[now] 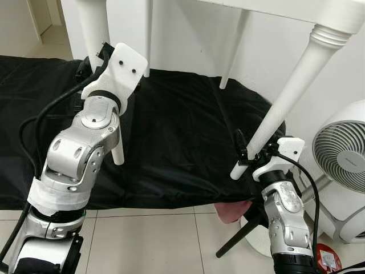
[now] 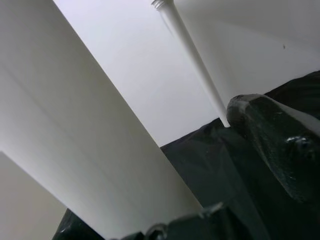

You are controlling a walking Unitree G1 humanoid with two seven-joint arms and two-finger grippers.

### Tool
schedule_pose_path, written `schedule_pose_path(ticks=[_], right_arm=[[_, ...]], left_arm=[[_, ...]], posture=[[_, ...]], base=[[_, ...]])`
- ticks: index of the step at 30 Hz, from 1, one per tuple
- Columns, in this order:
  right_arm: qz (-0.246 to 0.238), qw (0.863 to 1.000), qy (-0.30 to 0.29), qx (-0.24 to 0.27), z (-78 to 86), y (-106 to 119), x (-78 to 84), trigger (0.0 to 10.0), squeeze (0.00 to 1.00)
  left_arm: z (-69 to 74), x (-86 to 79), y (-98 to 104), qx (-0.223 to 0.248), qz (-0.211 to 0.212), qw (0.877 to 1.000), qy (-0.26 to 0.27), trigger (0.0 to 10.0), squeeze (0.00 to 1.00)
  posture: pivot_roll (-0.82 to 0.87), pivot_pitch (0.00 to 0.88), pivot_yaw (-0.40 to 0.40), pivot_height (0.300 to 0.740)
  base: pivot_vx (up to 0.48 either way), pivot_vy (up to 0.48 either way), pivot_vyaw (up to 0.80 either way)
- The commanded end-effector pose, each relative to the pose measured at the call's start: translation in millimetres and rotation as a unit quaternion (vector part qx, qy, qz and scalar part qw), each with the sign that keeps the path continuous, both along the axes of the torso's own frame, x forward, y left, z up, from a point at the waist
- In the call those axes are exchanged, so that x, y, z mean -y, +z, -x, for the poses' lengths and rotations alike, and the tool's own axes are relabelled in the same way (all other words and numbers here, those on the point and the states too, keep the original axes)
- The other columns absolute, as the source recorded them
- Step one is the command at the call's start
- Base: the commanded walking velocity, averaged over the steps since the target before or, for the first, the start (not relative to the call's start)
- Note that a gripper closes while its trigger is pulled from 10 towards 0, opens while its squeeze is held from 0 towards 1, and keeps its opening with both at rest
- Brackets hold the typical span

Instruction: Building children table

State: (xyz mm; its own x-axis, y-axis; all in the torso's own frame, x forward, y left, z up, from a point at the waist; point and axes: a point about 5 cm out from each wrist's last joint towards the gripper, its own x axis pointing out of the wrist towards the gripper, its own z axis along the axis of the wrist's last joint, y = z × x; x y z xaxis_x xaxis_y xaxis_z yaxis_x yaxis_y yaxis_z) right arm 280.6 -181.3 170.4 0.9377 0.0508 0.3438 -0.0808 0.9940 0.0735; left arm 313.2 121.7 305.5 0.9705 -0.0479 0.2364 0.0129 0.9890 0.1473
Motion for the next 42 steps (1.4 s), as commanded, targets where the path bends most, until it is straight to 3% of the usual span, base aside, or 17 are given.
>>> schedule_pose_path(ticks=[1,4,18,42], right_arm=[[-0.002,1.000,-0.029,0.009,4.2,1.4,6.2,10.0,0.00],[-0.014,0.998,-0.056,0.008,8.5,-1.6,8.3,10.0,0.00],[-0.014,0.999,-0.051,-0.002,22.7,-11.6,-5.1,10.0,0.00],[-0.006,0.999,-0.033,-0.008,20.8,-14.8,-10.0,10.0,0.00]], left_arm=[[2.6,1.8,-1.4,-0.003,0.000,1.000,0.003,10.0,0.00],[3.6,0.9,-2.2,-0.003,0.003,1.000,0.009,10.0,0.00],[16.9,-8.4,-9.8,-0.014,0.025,0.998,0.047,10.0,0.00],[45.8,-22.1,-14.7,-0.013,0.028,0.996,0.085,10.0,0.00]], posture=[[0.02,0.012,-0.116,0.740],[0.02,0.011,-0.119,0.740],[0.03,0.009,-0.131,0.740],[0.05,0.007,-0.156,0.740]], base=[[0.000,0.000,0.00],[0.000,0.000,0.00],[0.000,0.000,0.00],[0.000,0.000,0.00]])
